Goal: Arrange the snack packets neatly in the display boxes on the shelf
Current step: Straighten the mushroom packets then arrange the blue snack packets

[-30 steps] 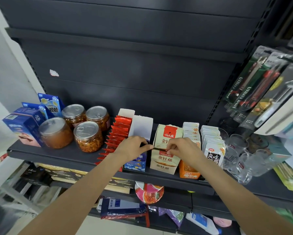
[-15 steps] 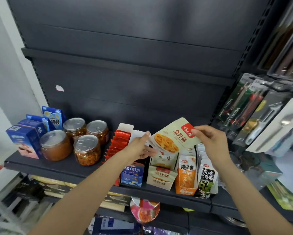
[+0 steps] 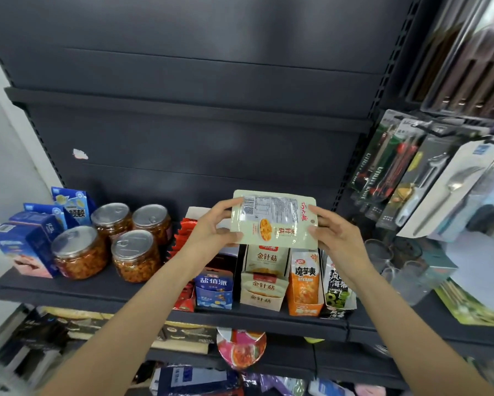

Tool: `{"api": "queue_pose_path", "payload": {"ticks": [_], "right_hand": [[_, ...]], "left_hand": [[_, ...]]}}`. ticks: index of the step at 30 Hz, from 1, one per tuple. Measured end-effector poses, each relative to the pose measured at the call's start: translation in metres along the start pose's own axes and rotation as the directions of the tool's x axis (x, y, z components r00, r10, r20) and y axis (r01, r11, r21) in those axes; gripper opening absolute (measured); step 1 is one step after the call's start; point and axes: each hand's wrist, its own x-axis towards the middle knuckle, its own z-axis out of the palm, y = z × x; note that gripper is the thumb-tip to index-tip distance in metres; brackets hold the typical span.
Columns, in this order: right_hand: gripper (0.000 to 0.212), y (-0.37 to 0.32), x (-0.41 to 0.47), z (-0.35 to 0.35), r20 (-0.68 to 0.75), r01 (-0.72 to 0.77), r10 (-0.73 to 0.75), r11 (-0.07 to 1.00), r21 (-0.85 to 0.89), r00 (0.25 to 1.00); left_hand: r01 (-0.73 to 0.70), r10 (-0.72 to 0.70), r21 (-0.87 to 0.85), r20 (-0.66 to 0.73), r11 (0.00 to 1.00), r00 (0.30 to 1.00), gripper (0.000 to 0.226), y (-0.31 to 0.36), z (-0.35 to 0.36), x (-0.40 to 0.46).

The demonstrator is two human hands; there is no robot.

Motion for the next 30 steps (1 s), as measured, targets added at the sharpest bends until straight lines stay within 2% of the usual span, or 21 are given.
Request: {"api": "queue_pose_path", "payload": {"ticks": [2,8,12,14,16,18,20,24,26,30], "right_hand": [[0.043,0.002,-0.002,0.002,0.012,0.010,-0.010,1.000,0.002,1.000],[0.048,0.007,-0.002,0.003,0.050,0.042,-0.042,0.999,0.001,0.998],[0.038,0.006,0.000,0.008,0.031,0.029,-0.029,1.000,0.004,0.999],[0.033,0.004,0.000,0.007,0.032,0.028,-0.029,0.999,0.032,0.999],[0.031,0.004,0.000,0.004,0.020,0.097,-0.096,0.993,-0.070,0.995],[0.023,0.005,0.002,0.000,-0.028,0.190,-0.206,0.939,-0.286,0.978],[0.021,0.006,0.006,-0.003,-0.062,0.226,-0.274,0.885,-0.407,0.960],[0.040,0.012,0.010,0.001,0.068,0.287,-0.299,0.790,-0.542,0.952],[0.048,0.017,0.012,0.000,0.053,0.276,-0.305,0.757,-0.593,0.951],[0.040,0.022,0.017,-0.004,0.047,0.246,-0.272,0.763,-0.598,0.961]], "left_hand": [[-0.033,0.033,0.083,0.004,0.996,0.999,0.068,0.000,0.000,-0.003],[-0.068,0.067,0.096,0.007,0.993,0.998,0.070,-0.004,-0.003,-0.007],[0.035,-0.034,0.047,-0.031,0.998,0.999,0.064,-0.014,-0.009,-0.003],[0.117,-0.119,-0.076,-0.024,0.990,0.993,0.055,-0.019,-0.010,-0.002],[0.175,-0.179,-0.199,-0.002,0.964,0.984,0.046,-0.021,-0.010,-0.001],[0.214,-0.225,-0.250,-0.013,0.944,0.974,0.036,-0.022,-0.010,0.001],[0.246,-0.264,-0.278,-0.027,0.928,0.964,0.029,-0.025,-0.008,0.004],[0.288,-0.302,-0.296,-0.002,0.911,0.953,0.026,-0.030,-0.003,0.009],[0.283,-0.310,-0.341,-0.028,0.896,0.950,0.026,-0.030,-0.001,0.012],[0.302,-0.339,-0.396,-0.026,0.867,0.940,0.024,-0.031,-0.004,0.016]]}}
